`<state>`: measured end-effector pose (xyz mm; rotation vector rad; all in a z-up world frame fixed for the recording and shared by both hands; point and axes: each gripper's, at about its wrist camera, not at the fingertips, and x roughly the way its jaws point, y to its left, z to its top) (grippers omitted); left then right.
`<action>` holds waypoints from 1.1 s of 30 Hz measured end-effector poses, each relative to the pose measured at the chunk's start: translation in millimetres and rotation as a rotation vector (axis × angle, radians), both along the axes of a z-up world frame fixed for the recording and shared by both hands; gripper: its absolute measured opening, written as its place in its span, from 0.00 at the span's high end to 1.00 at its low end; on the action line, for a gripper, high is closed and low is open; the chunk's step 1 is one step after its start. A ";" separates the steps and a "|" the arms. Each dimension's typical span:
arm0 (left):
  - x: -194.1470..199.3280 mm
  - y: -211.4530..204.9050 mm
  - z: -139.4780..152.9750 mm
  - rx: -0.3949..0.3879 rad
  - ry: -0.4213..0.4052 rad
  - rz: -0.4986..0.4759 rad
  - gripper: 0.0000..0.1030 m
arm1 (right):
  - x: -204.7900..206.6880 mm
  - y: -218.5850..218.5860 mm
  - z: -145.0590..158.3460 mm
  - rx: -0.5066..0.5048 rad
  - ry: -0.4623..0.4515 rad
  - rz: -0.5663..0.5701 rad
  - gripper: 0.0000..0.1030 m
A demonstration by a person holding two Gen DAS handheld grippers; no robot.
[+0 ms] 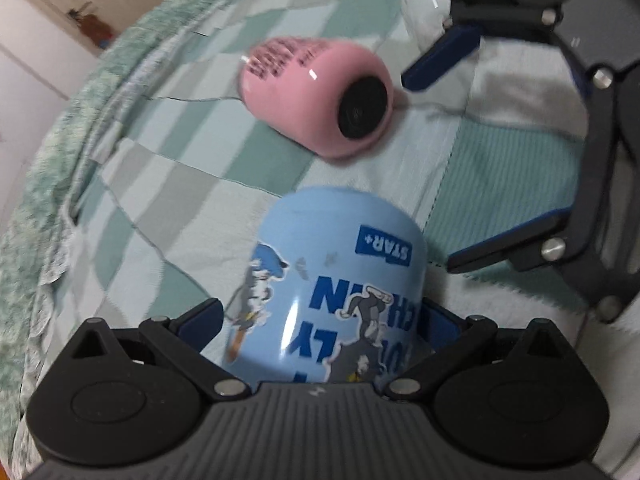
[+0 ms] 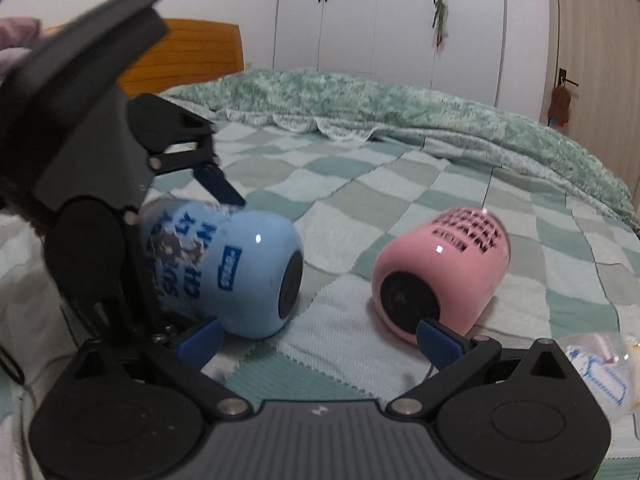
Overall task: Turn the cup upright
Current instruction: 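Lift the blue cup with the left tool and turn it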
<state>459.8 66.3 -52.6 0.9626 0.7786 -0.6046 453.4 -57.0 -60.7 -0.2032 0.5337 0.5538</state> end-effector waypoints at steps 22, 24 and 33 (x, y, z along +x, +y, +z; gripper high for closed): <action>-72.1 -43.0 34.3 -0.014 -0.052 -0.038 0.13 | -70.1 -39.3 38.3 0.025 -0.029 -0.034 0.00; -88.5 -50.2 43.3 -0.028 -0.060 -0.037 0.13 | -86.0 -46.3 45.2 0.026 -0.037 -0.035 0.00; -179.4 -94.4 63.4 -0.075 -0.067 -0.055 0.13 | -164.6 -90.9 64.6 0.041 -0.053 -0.033 0.00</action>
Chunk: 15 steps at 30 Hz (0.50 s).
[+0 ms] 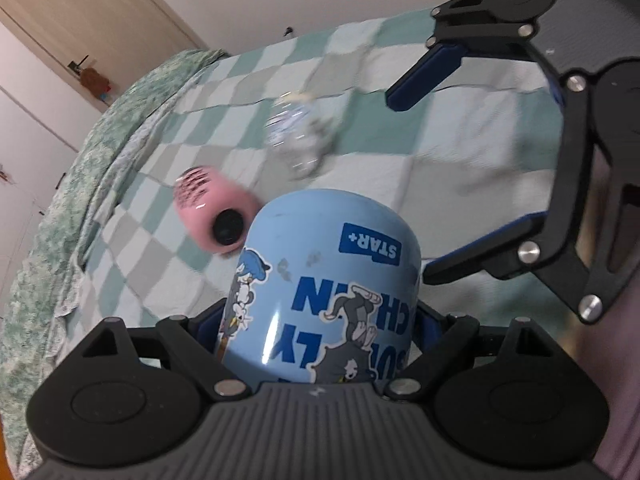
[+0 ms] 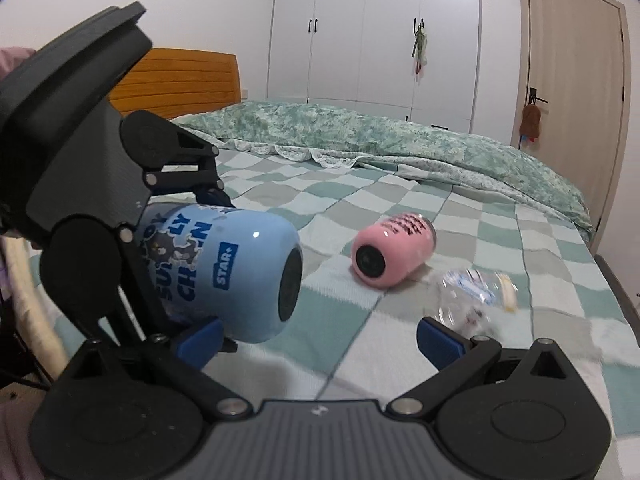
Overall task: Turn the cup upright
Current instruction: 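Lift the blue cup with the left tool and turn it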
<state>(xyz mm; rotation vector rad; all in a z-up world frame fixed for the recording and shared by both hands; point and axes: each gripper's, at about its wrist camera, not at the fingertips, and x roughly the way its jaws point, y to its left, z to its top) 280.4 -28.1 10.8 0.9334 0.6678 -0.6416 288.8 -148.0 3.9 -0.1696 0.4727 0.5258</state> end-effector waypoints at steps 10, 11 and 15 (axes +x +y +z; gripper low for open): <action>-24.2 -52.0 -43.5 -0.033 0.076 -0.099 0.13 | -47.7 -58.5 -24.9 -0.060 0.074 -0.069 0.00; -22.6 -56.2 -49.9 -0.028 0.079 -0.109 0.13 | -47.4 -63.9 -28.5 -0.065 0.081 -0.081 0.00; -13.5 -64.4 -72.9 -0.006 0.079 -0.145 0.13 | -44.5 -76.4 -41.7 -0.071 0.108 -0.115 0.00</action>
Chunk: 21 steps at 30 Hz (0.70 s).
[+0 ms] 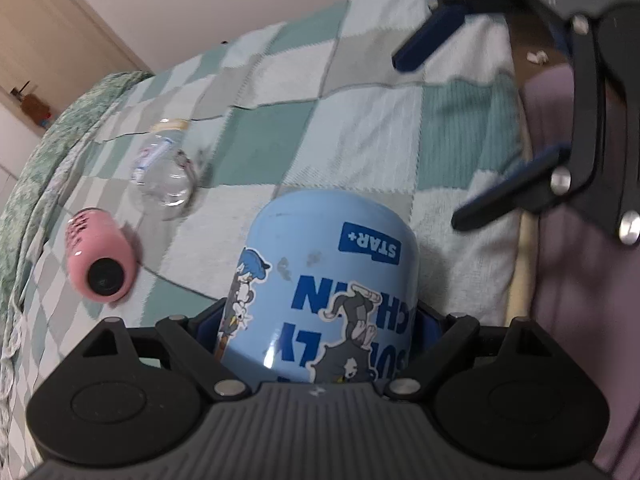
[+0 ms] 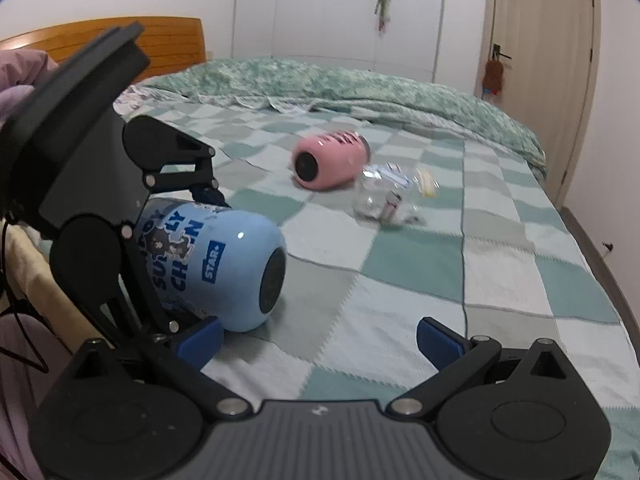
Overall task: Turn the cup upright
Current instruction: 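Lift the blue cup with the left tool and turn it, then lower the blue cup onto the quilt and open the left tool while the right tool approaches it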
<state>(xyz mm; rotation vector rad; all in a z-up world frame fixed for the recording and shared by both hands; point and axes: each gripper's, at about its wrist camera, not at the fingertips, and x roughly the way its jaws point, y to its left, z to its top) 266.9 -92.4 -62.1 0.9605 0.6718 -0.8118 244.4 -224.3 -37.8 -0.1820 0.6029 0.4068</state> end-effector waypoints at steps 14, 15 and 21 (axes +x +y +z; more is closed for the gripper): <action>-48.9 44.5 37.6 -0.152 -0.093 0.304 0.00 | -16.9 15.3 31.6 -0.051 -0.079 0.108 0.00; -56.7 52.6 39.5 -0.180 -0.103 0.359 0.00 | -17.5 20.5 35.7 -0.070 -0.088 0.128 0.00; -95.7 88.8 51.1 -0.392 -0.143 0.654 0.00 | -14.0 63.2 50.4 -0.252 -0.121 0.296 0.00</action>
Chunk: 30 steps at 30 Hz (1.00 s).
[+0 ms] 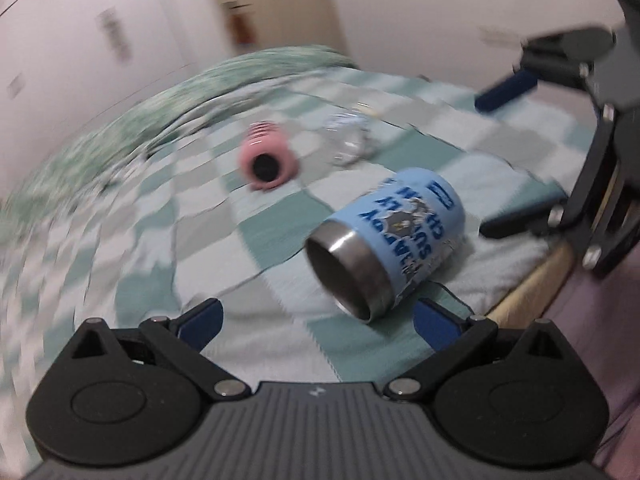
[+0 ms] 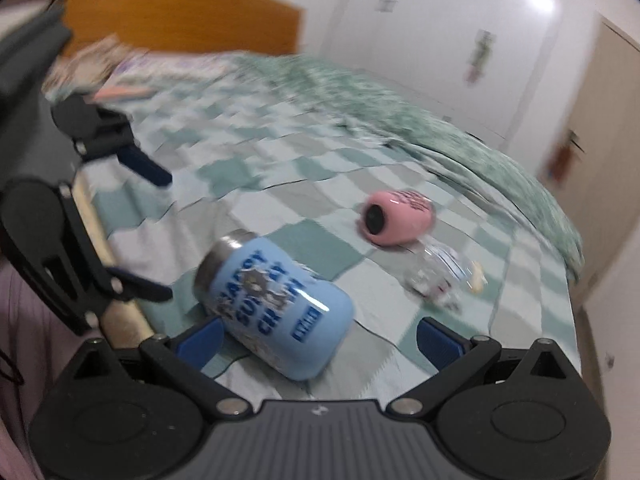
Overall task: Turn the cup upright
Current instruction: 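Lower the blue cup onto the quilt and open the left tool while the right tool approaches it, then close the right tool around the blue cup's body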
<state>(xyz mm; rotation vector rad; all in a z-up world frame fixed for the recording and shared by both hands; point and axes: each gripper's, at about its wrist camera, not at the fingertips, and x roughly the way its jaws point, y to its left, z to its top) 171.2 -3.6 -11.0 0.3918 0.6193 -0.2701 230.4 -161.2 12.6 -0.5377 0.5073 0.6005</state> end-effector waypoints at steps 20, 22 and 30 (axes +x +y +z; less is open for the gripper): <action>5.7 28.9 -24.9 -0.130 0.014 0.146 0.00 | 64.7 107.9 -43.8 -0.631 0.136 0.390 0.08; 6.4 33.7 -26.9 -0.135 0.017 0.150 0.00 | 72.7 111.0 -49.1 -0.633 0.203 0.402 0.13; 4.0 47.5 -20.9 -0.160 -0.001 0.148 0.00 | 112.8 101.7 -18.3 -0.388 0.538 0.070 0.15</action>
